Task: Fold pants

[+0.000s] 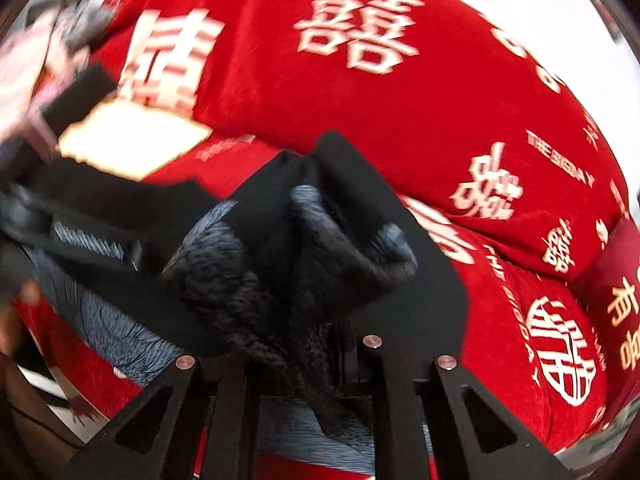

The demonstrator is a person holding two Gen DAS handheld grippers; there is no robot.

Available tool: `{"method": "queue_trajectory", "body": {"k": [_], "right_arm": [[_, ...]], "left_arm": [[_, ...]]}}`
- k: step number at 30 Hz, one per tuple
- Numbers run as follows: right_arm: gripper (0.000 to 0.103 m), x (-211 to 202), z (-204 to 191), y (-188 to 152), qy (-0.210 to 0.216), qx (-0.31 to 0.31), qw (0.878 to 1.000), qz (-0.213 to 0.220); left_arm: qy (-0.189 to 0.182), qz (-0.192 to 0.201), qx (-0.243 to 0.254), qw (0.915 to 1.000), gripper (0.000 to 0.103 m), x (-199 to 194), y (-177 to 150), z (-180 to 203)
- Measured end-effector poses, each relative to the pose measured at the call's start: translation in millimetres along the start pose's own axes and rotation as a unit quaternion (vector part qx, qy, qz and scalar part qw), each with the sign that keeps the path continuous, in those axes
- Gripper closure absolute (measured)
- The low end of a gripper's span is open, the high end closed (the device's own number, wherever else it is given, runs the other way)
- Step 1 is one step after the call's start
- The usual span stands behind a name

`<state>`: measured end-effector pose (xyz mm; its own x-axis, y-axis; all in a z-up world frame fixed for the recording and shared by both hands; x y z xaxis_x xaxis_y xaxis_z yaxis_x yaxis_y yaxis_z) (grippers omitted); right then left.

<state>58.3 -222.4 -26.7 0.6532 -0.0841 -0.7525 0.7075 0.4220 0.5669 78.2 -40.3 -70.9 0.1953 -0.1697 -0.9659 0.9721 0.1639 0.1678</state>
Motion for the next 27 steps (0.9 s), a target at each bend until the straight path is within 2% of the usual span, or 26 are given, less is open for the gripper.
{"method": "queue_trajectory", "body": {"k": [4, 8, 10, 11, 14, 15, 17, 18, 20, 23, 24, 26, 27], "right_arm": [[0.088, 21.8, -38.1, -13.5, -0.009, -0.048, 0.998, -0.025], [0.086, 29.5, -50.8, -21.8, -0.030, -0.073, 0.996, -0.034], [0.078, 26.3, -53.0, -23.3, -0.031, -0.083, 0.995, -0.042], [0.066, 21.7, -54.2, -23.0, -0.020, -0.085, 0.995, -0.045], [0.046, -9.2, -55.1, -18.3, 0.045, -0.058, 0.997, -0.031], [0.036, -24.7, -53.2, -17.2, 0.070, -0.049, 0.996, -0.020], [0.023, -59.8, -40.6, -16.6, 0.115, -0.029, 0.993, 0.017], [0.022, -74.4, -27.6, -17.4, 0.131, -0.012, 0.991, 0.038], [0.022, -82.1, 5.8, -23.6, 0.147, 0.031, 0.988, 0.046], [0.022, -53.5, 69.7, -46.0, 0.120, 0.115, 0.986, 0.014], [0.024, -39.6, 89.2, -58.4, 0.122, 0.151, 0.981, -0.009], [0.034, -26.6, 109.3, -76.5, 0.174, 0.215, 0.961, -0.024], [0.036, -23.3, 112.8, -81.3, 0.206, 0.237, 0.949, -0.025]], "left_arm": [[-0.006, 0.001, -0.011, 0.9999, 0.000, 2.6, -3.0, -9.3], [-0.003, 0.002, -0.011, 0.9999, 0.000, 4.6, -6.4, -13.0], [-0.007, 0.002, -0.016, 0.9998, 0.000, 2.1, -6.5, -13.2], [-0.010, 0.004, -0.017, 0.9998, 0.000, -0.2, -6.4, -13.2], [-0.006, 0.016, -0.011, 0.9998, 0.000, -9.8, -4.2, -10.0], [-0.003, 0.021, -0.008, 0.9997, 0.000, -14.7, -3.8, -8.3], [-0.001, 0.027, -0.007, 0.9996, 0.000, -20.2, -2.6, -6.1], [-0.003, 0.029, -0.006, 0.9996, 0.000, -23.8, -2.5, -1.9], [-0.012, 0.029, 0.000, 0.9995, 0.000, -28.8, -2.6, 11.3], [-0.025, 0.031, 0.033, 0.9987, 0.000, -36.2, -4.6, 48.3], [-0.021, 0.033, 0.045, 0.9982, 0.000, -38.5, -5.8, 56.9], [-0.009, 0.035, 0.078, 0.9963, 0.000, -37.3, -8.5, 83.4], [-0.011, 0.030, 0.092, 0.9953, 0.000, -32.2, -11.9, 98.1]]}}
Point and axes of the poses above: each gripper's, at about its wrist camera, not at the fingertips, and x roughly the way its jaws point, z to its right, y to its top, the point moved 10 cm from there along x, roughly the way its jaws point, and after that the axes turned 9 degrees about -z, right-handed, at the moved point
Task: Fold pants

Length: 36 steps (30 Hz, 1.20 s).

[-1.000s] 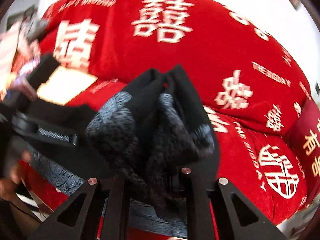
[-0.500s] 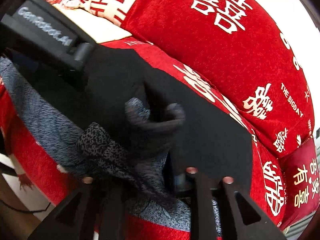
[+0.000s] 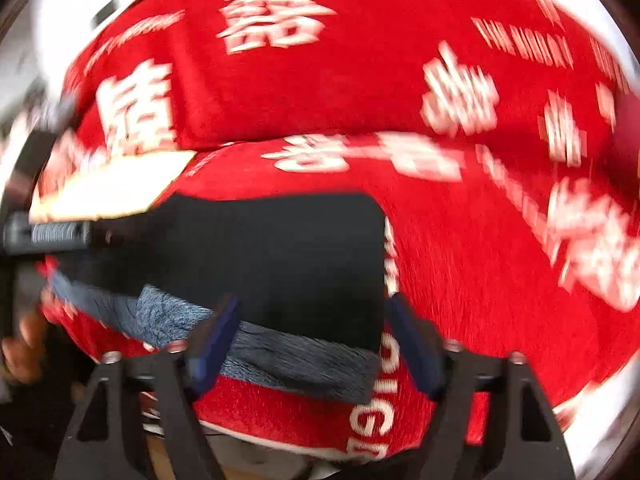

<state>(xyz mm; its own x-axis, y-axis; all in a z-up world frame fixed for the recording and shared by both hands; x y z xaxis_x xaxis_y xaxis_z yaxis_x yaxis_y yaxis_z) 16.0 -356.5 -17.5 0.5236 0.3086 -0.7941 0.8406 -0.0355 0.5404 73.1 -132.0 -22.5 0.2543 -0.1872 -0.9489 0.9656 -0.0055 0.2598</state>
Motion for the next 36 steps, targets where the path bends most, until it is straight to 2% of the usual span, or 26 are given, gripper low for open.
{"method": "queue_trajectory", "body": {"k": [1, 4, 5, 7, 9, 13, 17, 20, 22, 24, 26, 28, 32, 34, 36], "right_arm": [[0.037, 0.4, 0.6, -4.5, 0.043, 0.018, 0.999, 0.000], [0.038, 11.8, -10.5, -15.9, 0.094, 0.011, 0.995, -0.015], [0.038, 18.7, -12.7, -19.9, 0.089, 0.006, 0.996, -0.024], [0.041, 43.5, -6.5, -32.9, 0.048, 0.008, 0.997, -0.061], [0.041, 50.0, -5.1, -33.8, 0.055, 0.019, 0.997, -0.059], [0.042, 38.6, -6.6, -26.2, 0.055, 0.006, 0.996, -0.069], [0.042, 27.5, -5.2, 24.1, 0.020, -0.017, 0.999, -0.035], [0.042, 57.7, -14.1, 55.1, 0.032, -0.024, 0.997, -0.064], [0.042, 90.4, -12.2, 66.2, -0.001, -0.038, 0.995, -0.094], [0.039, 106.7, -10.8, 67.4, -0.014, -0.054, 0.993, -0.107], [0.034, 106.9, -17.3, 71.4, -0.024, -0.080, 0.990, -0.110], [0.034, 99.6, -19.6, 72.1, -0.033, -0.083, 0.989, -0.120], [0.034, 77.6, -13.2, 92.7, -0.022, -0.056, 0.995, -0.075], [0.034, 91.9, -5.9, 94.4, -0.028, -0.037, 0.994, -0.099], [0.034, 116.9, -1.3, 87.9, -0.042, -0.048, 0.989, -0.133]], "left_arm": [[-0.004, -0.004, 0.006, 1.0000, 0.000, 4.2, -0.9, 7.8], [-0.002, -0.023, 0.017, 0.9996, 0.000, 22.3, -8.5, 21.4], [0.006, -0.032, 0.018, 0.9993, 0.000, 30.3, -9.9, 21.7], [0.026, -0.057, 0.018, 0.9979, 0.000, 50.2, -16.6, 15.7], [0.031, -0.075, 0.015, 0.9966, 0.000, 64.3, -21.7, 8.4], [0.037, -0.061, 0.023, 0.9972, 0.000, 62.5, -18.8, 10.4], [0.044, -0.051, 0.020, 0.9975, 0.000, 64.0, -20.1, 10.9], [0.041, -0.053, 0.020, 0.9976, 0.000, 64.8, -19.4, 11.0], [0.040, -0.052, 0.022, 0.9976, 0.000, 66.2, -19.1, 9.7], [0.040, -0.052, 0.022, 0.9976, 0.000, 66.9, -17.8, 9.4], [0.038, -0.052, 0.023, 0.9977, 0.000, 66.8, -17.3, 9.8], [0.037, -0.050, 0.025, 0.9978, 0.000, 65.5, -18.9, 8.4], [0.042, -0.044, 0.025, 0.9978, 0.000, 65.3, -19.7, 9.0], [0.038, -0.046, 0.025, 0.9979, 0.000, 64.9, -19.6, 8.7], [0.034, -0.048, 0.026, 0.9979, 0.000, 64.4, -20.6, 8.1]]}}
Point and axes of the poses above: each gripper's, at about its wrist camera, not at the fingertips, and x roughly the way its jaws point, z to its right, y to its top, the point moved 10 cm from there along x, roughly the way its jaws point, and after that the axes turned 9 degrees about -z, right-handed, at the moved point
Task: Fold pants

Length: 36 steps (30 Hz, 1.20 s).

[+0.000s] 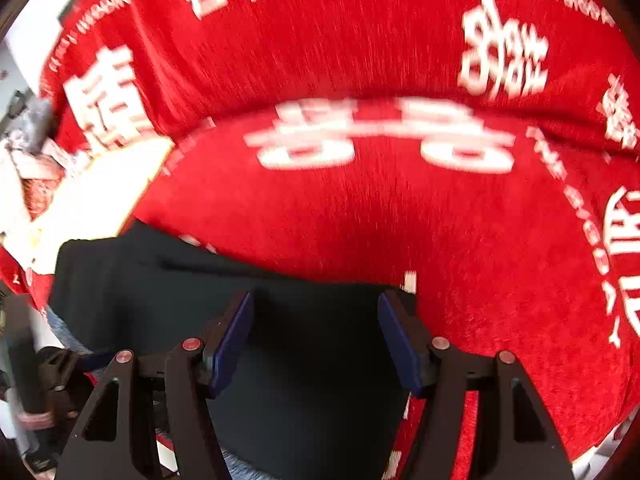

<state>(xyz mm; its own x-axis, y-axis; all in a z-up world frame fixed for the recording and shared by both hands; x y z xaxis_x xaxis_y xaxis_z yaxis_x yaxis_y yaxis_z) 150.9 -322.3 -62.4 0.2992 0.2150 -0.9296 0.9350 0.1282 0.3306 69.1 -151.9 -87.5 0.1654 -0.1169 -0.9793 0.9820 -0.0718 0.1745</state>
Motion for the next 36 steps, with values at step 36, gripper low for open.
{"method": "queue_trajectory", "body": {"k": [36], "right_arm": [[0.026, -15.7, -94.7, -46.0, -0.065, -0.084, 0.993, 0.042]], "left_arm": [[0.045, 0.018, -0.116, 0.9921, 0.000, -17.5, -20.5, -128.1]]}}
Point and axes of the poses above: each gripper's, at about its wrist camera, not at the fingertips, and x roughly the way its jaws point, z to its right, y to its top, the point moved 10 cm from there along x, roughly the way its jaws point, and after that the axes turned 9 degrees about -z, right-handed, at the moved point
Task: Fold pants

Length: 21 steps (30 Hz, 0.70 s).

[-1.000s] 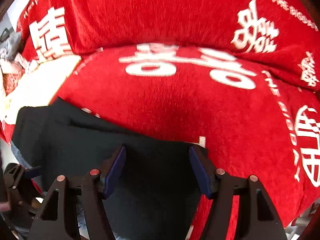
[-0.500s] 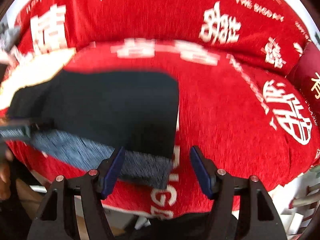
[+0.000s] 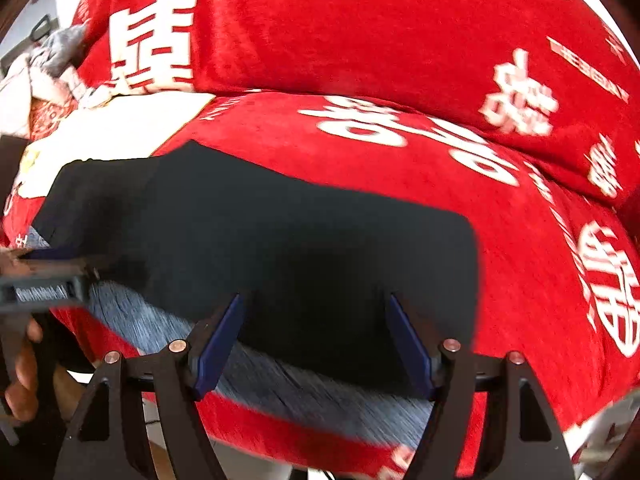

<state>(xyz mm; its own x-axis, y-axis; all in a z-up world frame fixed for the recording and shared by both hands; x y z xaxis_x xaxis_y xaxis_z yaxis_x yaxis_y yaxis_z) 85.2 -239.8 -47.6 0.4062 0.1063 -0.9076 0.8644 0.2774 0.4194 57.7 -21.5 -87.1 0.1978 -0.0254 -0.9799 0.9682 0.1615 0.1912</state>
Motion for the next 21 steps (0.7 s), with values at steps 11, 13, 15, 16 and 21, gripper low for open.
{"method": "queue_trajectory", "body": {"k": [11, 13, 15, 16, 21], "right_arm": [[0.019, 32.8, -33.9, 16.7, 0.007, 0.001, 1.000, -0.007], [0.019, 26.9, -31.1, 17.2, 0.010, 0.015, 1.000, -0.014], [0.019, 13.6, -35.3, 21.9, 0.003, 0.012, 1.000, 0.008], [0.019, 9.0, -40.5, 23.5, 0.002, 0.001, 1.000, 0.018], [0.019, 36.8, -79.9, 17.7, 0.008, -0.065, 0.997, -0.035]], "left_arm": [[0.004, 0.015, -0.033, 0.9993, 0.000, -0.1, -8.6, -40.0], [-0.002, 0.019, -0.030, 0.9994, 0.000, -6.4, -9.4, -42.0], [-0.009, 0.035, -0.045, 0.9983, 0.000, -13.5, -10.0, -52.0], [-0.008, 0.037, -0.055, 0.9978, 0.000, -12.2, -9.7, -60.8], [-0.045, 0.011, -0.084, 0.9954, 0.000, -0.9, -16.3, -85.8]]}}
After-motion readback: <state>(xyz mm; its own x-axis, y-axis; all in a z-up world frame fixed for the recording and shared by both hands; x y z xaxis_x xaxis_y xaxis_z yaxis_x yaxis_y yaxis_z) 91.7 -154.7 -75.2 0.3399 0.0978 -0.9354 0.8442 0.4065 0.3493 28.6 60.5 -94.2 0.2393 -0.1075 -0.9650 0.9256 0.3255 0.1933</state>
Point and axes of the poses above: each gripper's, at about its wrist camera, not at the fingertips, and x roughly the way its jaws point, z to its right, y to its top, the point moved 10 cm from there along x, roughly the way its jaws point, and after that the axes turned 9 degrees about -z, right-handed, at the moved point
